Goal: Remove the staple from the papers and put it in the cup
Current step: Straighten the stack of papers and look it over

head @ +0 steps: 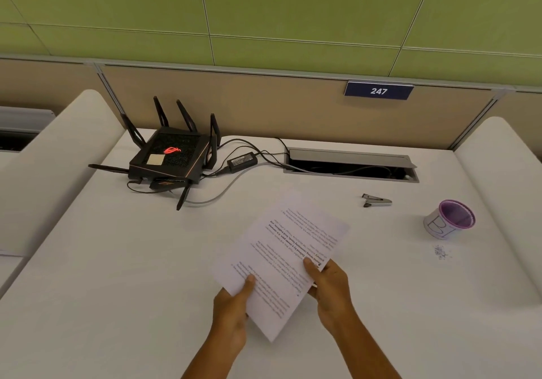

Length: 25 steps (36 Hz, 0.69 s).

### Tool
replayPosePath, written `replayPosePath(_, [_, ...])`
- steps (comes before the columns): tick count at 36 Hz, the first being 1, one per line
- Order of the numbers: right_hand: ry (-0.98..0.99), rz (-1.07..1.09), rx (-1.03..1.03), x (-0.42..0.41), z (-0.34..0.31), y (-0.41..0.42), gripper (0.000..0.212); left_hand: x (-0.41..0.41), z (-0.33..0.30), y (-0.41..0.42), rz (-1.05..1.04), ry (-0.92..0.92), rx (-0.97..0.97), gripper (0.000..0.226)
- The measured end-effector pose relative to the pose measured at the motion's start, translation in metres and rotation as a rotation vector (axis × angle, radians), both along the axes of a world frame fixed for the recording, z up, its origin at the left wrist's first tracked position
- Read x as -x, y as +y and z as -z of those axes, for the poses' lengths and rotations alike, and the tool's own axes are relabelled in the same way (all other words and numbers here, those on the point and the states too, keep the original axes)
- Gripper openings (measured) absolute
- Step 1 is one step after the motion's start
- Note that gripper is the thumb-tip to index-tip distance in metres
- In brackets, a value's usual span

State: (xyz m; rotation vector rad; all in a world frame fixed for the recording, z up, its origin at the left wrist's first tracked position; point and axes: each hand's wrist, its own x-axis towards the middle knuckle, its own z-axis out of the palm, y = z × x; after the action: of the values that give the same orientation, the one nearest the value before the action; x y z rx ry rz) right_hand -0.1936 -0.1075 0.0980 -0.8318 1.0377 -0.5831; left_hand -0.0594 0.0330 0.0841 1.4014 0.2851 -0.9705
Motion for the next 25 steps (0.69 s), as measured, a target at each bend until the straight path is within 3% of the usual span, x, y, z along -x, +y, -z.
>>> replayPosePath(5, [0.127,0.041,0.044,-0.002,-0.001,-0.003,0.032,0.01,-0.002,0.004,0.032,0.037,0.019,0.036])
replayPosePath(12, [0.22,-0.108,0.129,0.01,-0.014,-0.032,0.023,-0.026,-0.013,0.014,0.193,0.017,0.019,0.036])
replayPosePath(19, [0.234,-0.238,0.218,0.009,-0.031,-0.047,0.021,-0.048,-0.044,-0.007,0.515,-0.211,-0.017,0.032])
replayPosePath(25, [0.167,-0.215,0.29,0.0,-0.046,-0.039,0.019,-0.049,-0.07,-0.041,0.455,-0.36,0.042,0.028])
